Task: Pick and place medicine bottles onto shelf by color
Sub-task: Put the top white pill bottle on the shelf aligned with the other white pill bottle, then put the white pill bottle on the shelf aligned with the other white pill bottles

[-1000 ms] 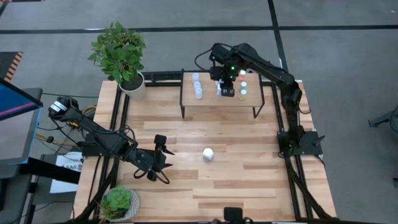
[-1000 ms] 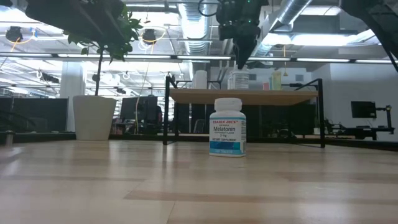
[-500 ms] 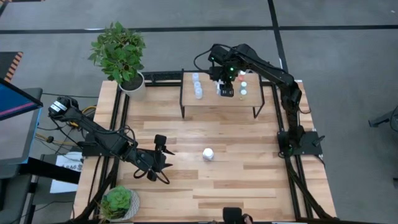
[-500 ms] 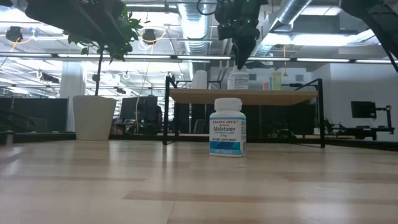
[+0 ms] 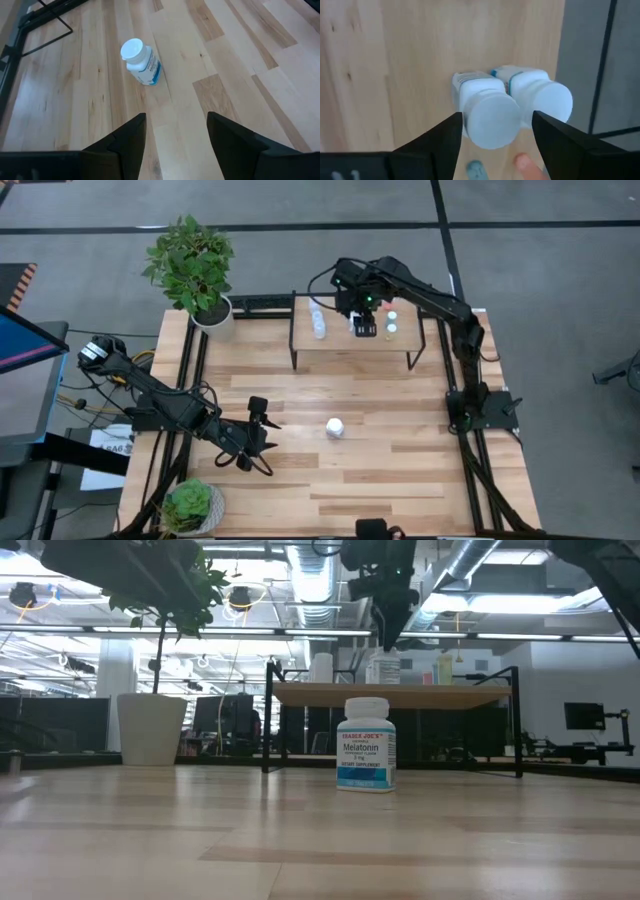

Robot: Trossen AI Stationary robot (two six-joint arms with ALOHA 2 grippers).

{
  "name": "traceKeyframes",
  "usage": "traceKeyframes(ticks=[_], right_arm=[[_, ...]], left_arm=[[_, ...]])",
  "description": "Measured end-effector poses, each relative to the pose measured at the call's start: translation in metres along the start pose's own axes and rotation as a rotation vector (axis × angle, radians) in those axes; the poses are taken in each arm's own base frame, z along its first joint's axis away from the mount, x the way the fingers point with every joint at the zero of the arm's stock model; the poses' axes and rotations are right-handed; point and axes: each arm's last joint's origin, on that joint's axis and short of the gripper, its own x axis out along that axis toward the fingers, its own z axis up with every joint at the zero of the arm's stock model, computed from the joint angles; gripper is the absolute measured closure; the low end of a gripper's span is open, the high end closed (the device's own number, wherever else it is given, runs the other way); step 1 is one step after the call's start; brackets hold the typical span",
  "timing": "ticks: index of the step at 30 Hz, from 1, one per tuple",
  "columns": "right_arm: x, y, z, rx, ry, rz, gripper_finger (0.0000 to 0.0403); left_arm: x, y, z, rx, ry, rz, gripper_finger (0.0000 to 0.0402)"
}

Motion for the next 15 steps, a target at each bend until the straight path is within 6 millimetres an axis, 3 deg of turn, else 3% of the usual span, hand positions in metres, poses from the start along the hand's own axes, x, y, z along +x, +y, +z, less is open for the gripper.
traceKeyframes(ticks=[8,15], right_arm=[[-0.006,0.02,0.011,-0.074,-0.001,-0.017,0.014],[-0.04,0.026,0.017,-0.082,-0.091,-0.092,0.0141]], left_arm=[[0.0,0.0,0.0,0.0,0.0,0.0,0.0203],[0.0,0.0,0.0,0.0,0.0,0.0,0.0203]])
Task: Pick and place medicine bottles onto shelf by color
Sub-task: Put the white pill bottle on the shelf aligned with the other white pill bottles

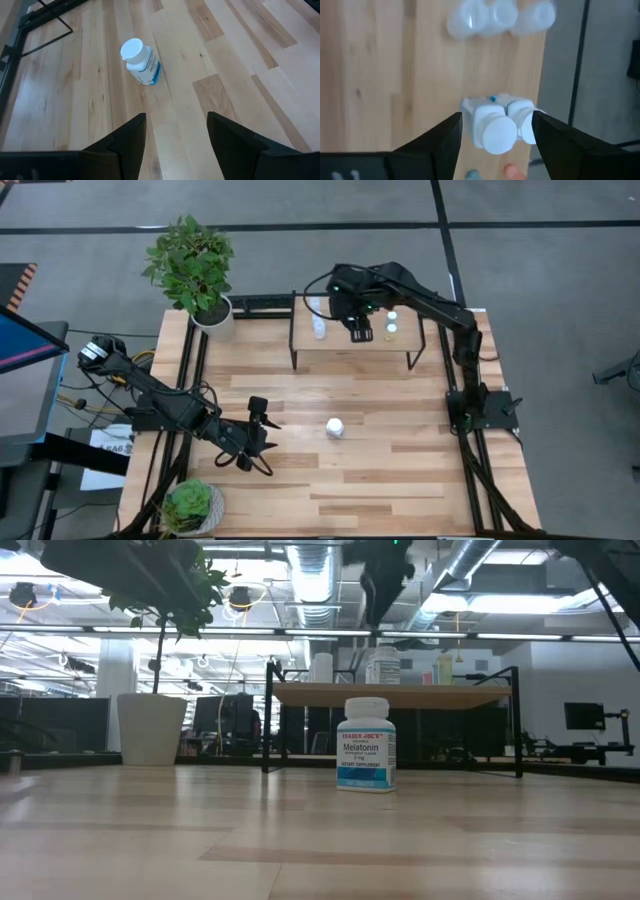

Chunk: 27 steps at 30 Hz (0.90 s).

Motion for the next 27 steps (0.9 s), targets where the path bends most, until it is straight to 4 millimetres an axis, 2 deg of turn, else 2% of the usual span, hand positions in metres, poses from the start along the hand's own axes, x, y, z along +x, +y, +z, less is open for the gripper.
traceKeyframes(ticks=[6,10,15,21,27], right_arm=[[-0.044,0.01,-0.02,0.096,-0.076,0.042,0.0142],[-0.072,0.013,-0.034,0.233,-0.199,0.165,0.0142],[-0.112,0.024,-0.052,0.315,-0.335,0.279,0.0142],[-0.158,0.052,-0.071,0.31,-0.453,0.321,0.0142],[-0.193,0.077,-0.09,0.269,-0.549,0.37,0.0143]], left_arm=[[0.0,0.0,0.0,0.0,0.001,-0.001,0.0203],[0.0,0.0,0.0,0.0,0.001,-0.001,0.0203],[0.0,0.0,0.0,-0.028,0.003,-0.001,0.0203],[0.0,0.0,0.0,-0.061,0.003,-0.003,0.0203],[0.0,0.0,0.0,-0.063,0.002,-0.003,0.0203]])
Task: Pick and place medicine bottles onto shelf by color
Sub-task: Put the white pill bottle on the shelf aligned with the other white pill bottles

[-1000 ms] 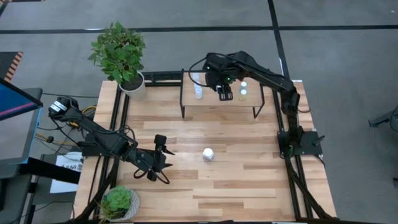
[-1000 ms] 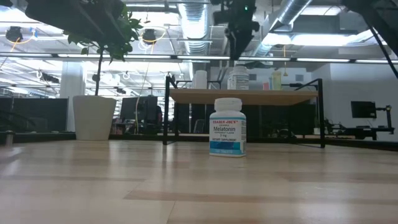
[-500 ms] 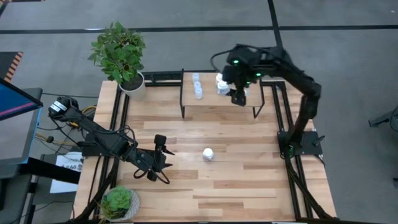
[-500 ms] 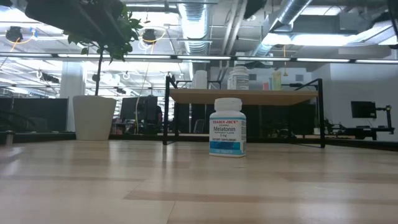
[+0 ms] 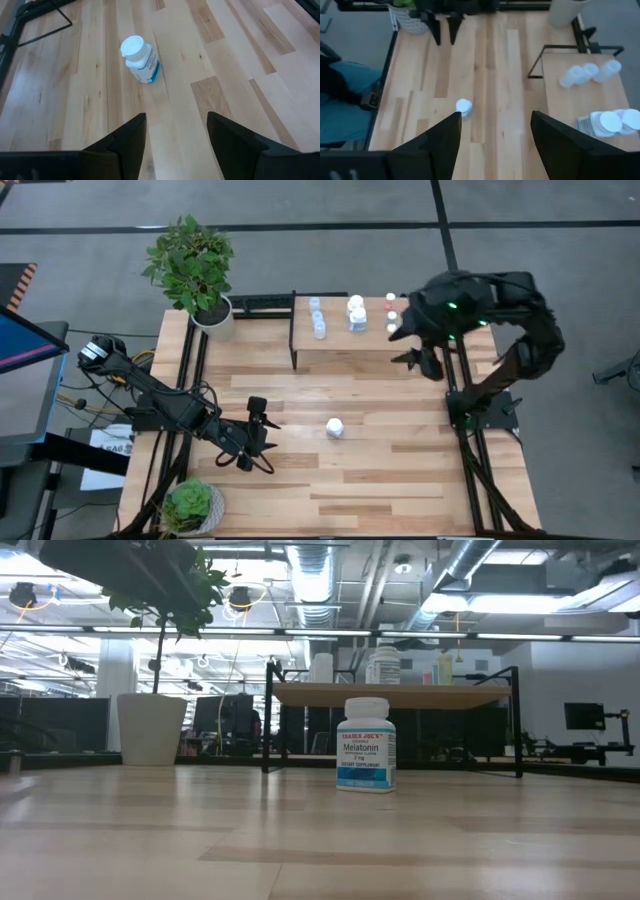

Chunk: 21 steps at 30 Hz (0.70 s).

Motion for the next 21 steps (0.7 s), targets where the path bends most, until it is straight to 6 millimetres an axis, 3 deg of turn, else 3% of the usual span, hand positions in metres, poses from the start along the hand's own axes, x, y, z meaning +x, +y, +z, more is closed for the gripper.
traceKeyframes(ticks=[5,12,16,21], right_arm=[[-0.018,0.012,-0.007,0.013,-0.042,-0.08,0.0143],[-0.025,0.016,-0.01,0.001,-0.06,-0.084,0.0143],[-0.022,0.015,-0.01,-0.008,-0.05,-0.087,0.0143],[-0.001,0.015,-0.02,-0.003,0.004,-0.089,0.0143]], left_arm=[[0.0,0.0,0.0,-0.002,-0.001,-0.001,0.0203],[0.0,0.0,0.0,-0.045,-0.002,-0.002,0.0203],[0.0,0.0,0.0,-0.051,-0.002,-0.002,0.0203],[0.0,0.0,0.0,-0.051,-0.001,-0.002,0.0203]])
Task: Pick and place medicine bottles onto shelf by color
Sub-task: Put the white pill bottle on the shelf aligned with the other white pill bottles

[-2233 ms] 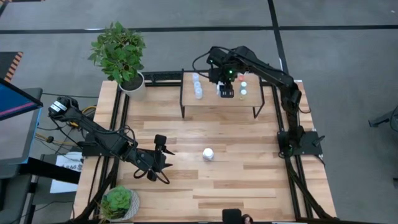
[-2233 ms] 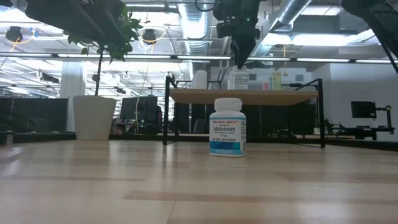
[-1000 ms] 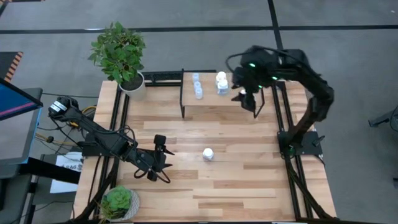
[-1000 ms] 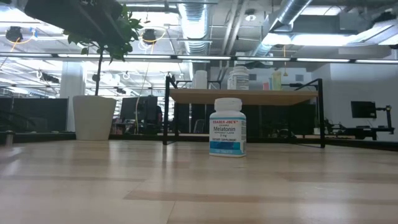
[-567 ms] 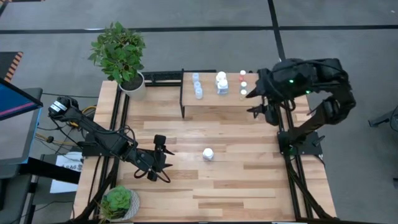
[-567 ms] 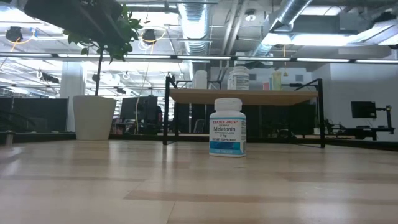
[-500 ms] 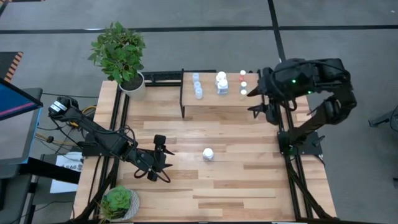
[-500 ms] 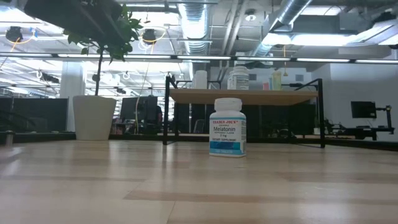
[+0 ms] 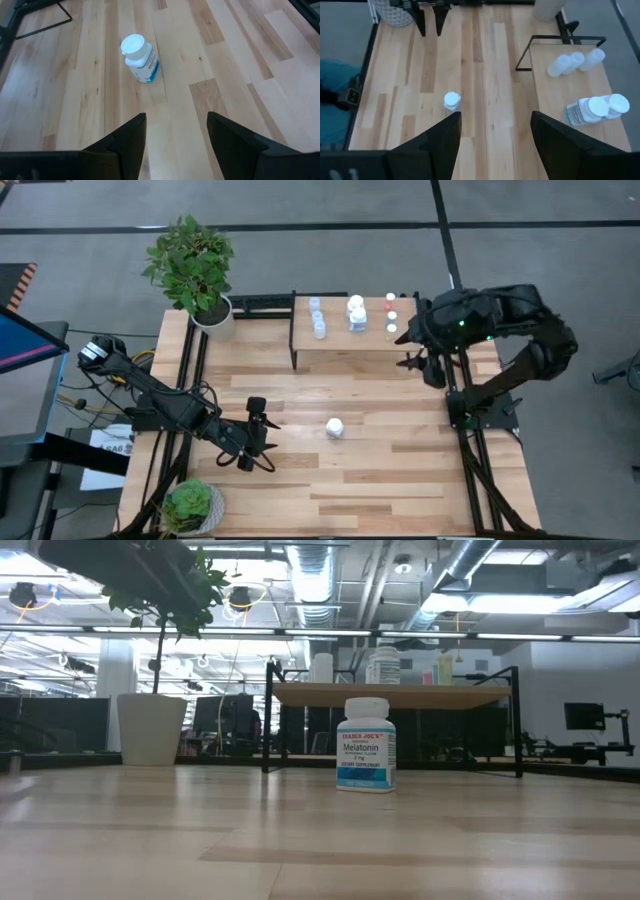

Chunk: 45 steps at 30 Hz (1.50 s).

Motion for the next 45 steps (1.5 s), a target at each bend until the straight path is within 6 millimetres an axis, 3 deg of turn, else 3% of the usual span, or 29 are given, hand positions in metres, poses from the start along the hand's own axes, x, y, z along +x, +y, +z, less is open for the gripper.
traceKeyframes(ticks=[6,12,21,25,31,39,45], right_arm=[[0.028,0.0,-0.043,0.041,0.043,-0.037,0.0143],[0.038,0.004,-0.086,0.15,-0.019,-0.014,0.0143],[0.063,0.017,-0.126,0.222,-0.033,0.037,0.0143],[0.078,0.023,-0.131,0.212,-0.079,0.053,0.0143],[0.114,0.032,-0.123,0.227,-0.21,0.078,0.0143],[0.164,0.042,-0.117,0.146,-0.096,0.052,0.0143],[0.188,0.051,-0.11,0.033,-0.104,0.07,0.0143]], left_arm=[[0.0,0.0,0.0,0.001,0.001,0.001,0.0203],[0.0,0.0,0.0,-0.007,0.0,0.001,0.0203],[0.0,0.0,0.0,-0.017,0.0,0.002,0.0203],[0.0,0.0,0.0,-0.019,0.001,0.002,0.0203],[0.0,0.0,0.0,-0.02,0.001,0.002,0.0203],[0.0,0.0,0.002,0.001,-0.02,0.005,0.0203],[0.002,0.006,0.009,-0.023,-0.083,0.021,0.0203]])
